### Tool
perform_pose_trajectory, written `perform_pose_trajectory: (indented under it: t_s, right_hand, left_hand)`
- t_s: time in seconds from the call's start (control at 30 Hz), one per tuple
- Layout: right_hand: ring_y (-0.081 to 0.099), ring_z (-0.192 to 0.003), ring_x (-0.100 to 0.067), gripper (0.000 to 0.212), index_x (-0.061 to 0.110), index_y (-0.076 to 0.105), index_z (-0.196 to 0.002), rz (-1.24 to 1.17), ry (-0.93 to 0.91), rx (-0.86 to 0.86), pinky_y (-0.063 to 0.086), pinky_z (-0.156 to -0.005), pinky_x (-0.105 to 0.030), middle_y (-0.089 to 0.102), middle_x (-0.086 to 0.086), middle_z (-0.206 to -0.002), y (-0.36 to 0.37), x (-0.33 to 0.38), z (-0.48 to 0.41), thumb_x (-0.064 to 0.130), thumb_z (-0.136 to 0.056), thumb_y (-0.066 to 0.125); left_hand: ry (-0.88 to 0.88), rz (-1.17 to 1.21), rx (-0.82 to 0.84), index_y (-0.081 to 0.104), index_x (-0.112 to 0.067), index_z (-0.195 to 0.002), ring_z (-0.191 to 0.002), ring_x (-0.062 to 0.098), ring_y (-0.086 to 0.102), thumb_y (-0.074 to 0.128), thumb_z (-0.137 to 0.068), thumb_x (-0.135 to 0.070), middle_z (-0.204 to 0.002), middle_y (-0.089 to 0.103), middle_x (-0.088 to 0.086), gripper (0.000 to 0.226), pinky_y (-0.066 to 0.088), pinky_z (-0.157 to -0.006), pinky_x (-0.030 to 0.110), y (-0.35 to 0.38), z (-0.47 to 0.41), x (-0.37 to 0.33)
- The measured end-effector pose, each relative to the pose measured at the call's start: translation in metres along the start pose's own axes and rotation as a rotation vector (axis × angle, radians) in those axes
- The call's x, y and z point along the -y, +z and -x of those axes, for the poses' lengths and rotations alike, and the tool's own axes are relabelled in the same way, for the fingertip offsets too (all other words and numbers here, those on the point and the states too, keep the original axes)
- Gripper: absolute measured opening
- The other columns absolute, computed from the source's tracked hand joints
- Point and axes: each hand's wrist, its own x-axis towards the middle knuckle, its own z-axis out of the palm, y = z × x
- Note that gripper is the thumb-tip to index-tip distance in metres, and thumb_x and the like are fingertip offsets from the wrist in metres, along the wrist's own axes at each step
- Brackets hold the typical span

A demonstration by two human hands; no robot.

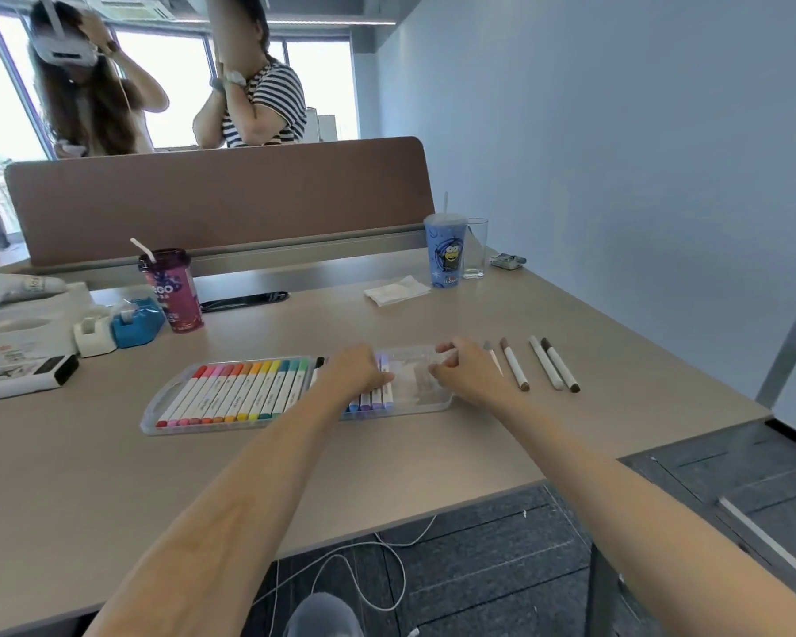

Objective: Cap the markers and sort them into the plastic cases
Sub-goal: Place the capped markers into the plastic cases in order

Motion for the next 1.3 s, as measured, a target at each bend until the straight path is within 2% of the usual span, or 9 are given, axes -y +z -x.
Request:
perform_pose_trajectory:
  t_s: [0.37,0.47,0.57,0.63,0.83,0.97,1.07,1.2,1.3]
  right_hand:
    - [0.062,-0.094,-0.016,0.029,0.013,0.059,-0.115,-0.077,-0.066,-0.158,0.046,-0.074,-0.026,0.065,0.005,-0.088,-0.004,-0.006,0.014,0.02,-0.087,0.055]
    - [0.061,-0.092,-0.015,0.028,0.012,0.058,-0.116,-0.064,-0.064,-0.146,0.033,-0.084,-0.023,0.064,0.005,-0.084,-0.008,-0.004,0.012,0.021,-0.089,0.055]
    - [0.056,-0.087,-0.013,0.028,0.012,0.057,-0.117,-0.033,-0.08,-0.164,0.022,-0.068,-0.014,0.066,0.001,-0.088,-0.012,0.001,0.009,0.019,-0.091,0.054]
    - [0.056,-0.087,-0.013,0.029,0.012,0.058,-0.118,-0.035,-0.088,-0.175,0.025,-0.068,-0.01,0.067,0.001,-0.089,-0.013,0.003,0.006,0.019,-0.09,0.054]
    - [0.06,-0.096,-0.013,0.029,0.015,0.055,-0.122,-0.005,-0.075,-0.128,0.012,-0.063,-0.02,0.067,0.003,-0.093,-0.009,0.002,0.004,0.024,-0.094,0.053]
    - [0.057,-0.084,-0.012,0.027,0.013,0.056,-0.118,-0.009,-0.065,-0.115,0.033,-0.074,-0.021,0.065,0.005,-0.086,0.001,0.004,-0.004,0.023,-0.092,0.056]
    - [0.059,-0.082,-0.013,0.03,0.014,0.058,-0.119,0.004,-0.061,-0.11,0.05,-0.078,-0.031,0.06,0.01,-0.079,0.009,0.005,-0.012,0.023,-0.089,0.058]
    - [0.056,-0.084,-0.013,0.027,0.014,0.058,-0.116,0.073,-0.105,-0.091,0.042,-0.073,-0.027,0.057,0.009,-0.082,0.012,0.007,-0.016,0.023,-0.091,0.058]
    - [0.054,-0.085,-0.012,0.024,0.015,0.058,-0.115,0.156,-0.117,-0.054,0.039,-0.073,-0.025,0.054,0.012,-0.081,0.014,0.005,-0.016,0.022,-0.092,0.059]
  left_hand:
    - [0.032,-0.128,-0.012,0.053,-0.007,-0.115,-0.107,0.029,0.058,0.051,-0.096,-0.043,-0.114,0.062,0.014,0.041,0.045,-0.088,0.036,-0.001,0.009,-0.002]
    - [-0.003,-0.119,0.025,0.052,-0.007,-0.119,-0.109,0.028,0.057,0.053,-0.094,-0.047,-0.119,0.061,0.013,0.048,0.046,-0.093,0.037,-0.003,0.005,-0.003]
    - [-0.021,-0.147,0.072,0.053,-0.005,-0.121,-0.109,0.027,0.058,0.053,-0.093,-0.048,-0.12,0.061,0.013,0.05,0.046,-0.094,0.036,-0.007,0.002,-0.006]
    - [-0.018,-0.169,0.091,0.054,-0.004,-0.12,-0.11,0.027,0.058,0.053,-0.094,-0.046,-0.12,0.062,0.012,0.049,0.046,-0.094,0.035,-0.008,-0.002,-0.007]
    - [0.001,-0.214,0.11,0.053,-0.004,-0.123,-0.113,0.027,0.057,0.05,-0.095,-0.049,-0.124,0.061,0.013,0.053,0.044,-0.097,0.036,-0.006,-0.009,-0.003]
    - [0.046,-0.19,0.188,0.049,-0.004,-0.126,-0.106,0.027,0.057,0.044,-0.097,-0.049,-0.124,0.058,0.012,0.054,0.046,-0.089,0.036,-0.013,-0.002,-0.003]
    - [0.094,-0.108,0.26,0.05,-0.008,-0.12,-0.09,0.019,0.05,0.052,-0.092,-0.051,-0.106,0.051,0.005,0.051,0.042,-0.075,0.03,-0.02,0.005,-0.003]
    - [0.133,-0.125,0.215,0.053,-0.007,-0.11,-0.067,0.011,0.044,0.055,-0.092,-0.048,-0.086,0.054,0.001,0.044,0.035,-0.057,0.025,-0.019,0.007,-0.002]
    - [0.15,-0.198,0.181,0.05,-0.014,-0.109,-0.086,0.021,0.054,0.05,-0.094,-0.043,-0.109,0.062,0.01,0.032,0.04,-0.073,0.03,-0.013,0.004,-0.003]
